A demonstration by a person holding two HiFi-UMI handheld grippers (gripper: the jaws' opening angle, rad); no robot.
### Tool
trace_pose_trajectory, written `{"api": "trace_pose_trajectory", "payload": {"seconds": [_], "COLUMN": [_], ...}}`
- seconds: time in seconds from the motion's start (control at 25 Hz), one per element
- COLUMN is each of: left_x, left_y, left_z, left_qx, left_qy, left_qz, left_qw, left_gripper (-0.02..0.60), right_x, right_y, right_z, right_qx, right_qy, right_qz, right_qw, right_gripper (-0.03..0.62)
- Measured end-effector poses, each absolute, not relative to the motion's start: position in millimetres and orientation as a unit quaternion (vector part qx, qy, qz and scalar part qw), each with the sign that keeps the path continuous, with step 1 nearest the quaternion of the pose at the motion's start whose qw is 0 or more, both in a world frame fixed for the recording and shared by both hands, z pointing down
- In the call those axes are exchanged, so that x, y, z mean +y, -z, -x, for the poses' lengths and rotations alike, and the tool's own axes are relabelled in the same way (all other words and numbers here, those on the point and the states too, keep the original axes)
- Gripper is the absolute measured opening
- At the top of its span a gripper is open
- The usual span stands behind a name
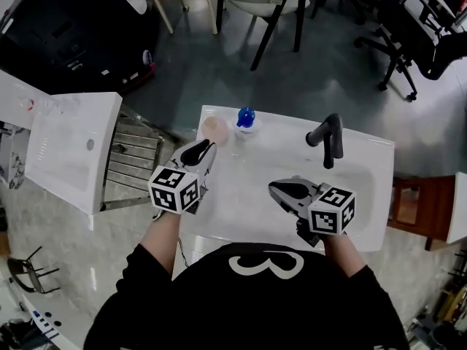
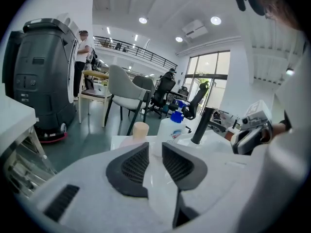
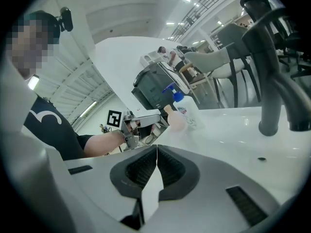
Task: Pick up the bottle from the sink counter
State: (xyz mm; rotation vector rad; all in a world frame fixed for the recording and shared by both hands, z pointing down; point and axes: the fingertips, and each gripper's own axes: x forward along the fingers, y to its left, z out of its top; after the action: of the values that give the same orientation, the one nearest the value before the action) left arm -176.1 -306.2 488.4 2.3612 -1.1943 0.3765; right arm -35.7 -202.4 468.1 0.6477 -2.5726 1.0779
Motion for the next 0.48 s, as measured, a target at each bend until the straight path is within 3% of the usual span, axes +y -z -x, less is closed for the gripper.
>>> {"api": "trace_pose_trajectory", "payload": {"seconds": [0.04,0.08,0.48], "left_x": [-309.8,-313.3,-341.3], "left_y": [-490.9,-493.7,-525.8], "left_z": [177.9,180.0,185.8], "left_qx": [-0.436,-0.439,-0.448], "left_qy": [-0.132,-0.128,-0.154], "left_qz": [-0.859,-0.859,-0.859], "left_qw": [0.232,0.231,0.197], "left_gripper": [0.121,0.144,0.322], "right_x": [-201.6,-200.8,-199.7], "right_y": [-471.5,-475.0,-496.2], "right_z": [34.3,32.6,24.7], "right_qx": [-0.887,-0.885,-0.871], "right_qy": [-0.377,-0.381,-0.405], "right_qz": [-0.225,-0.226,-0.232], "right_qw": [0.141,0.143,0.153], "right_gripper": [0.012,0.014,0.012]}}
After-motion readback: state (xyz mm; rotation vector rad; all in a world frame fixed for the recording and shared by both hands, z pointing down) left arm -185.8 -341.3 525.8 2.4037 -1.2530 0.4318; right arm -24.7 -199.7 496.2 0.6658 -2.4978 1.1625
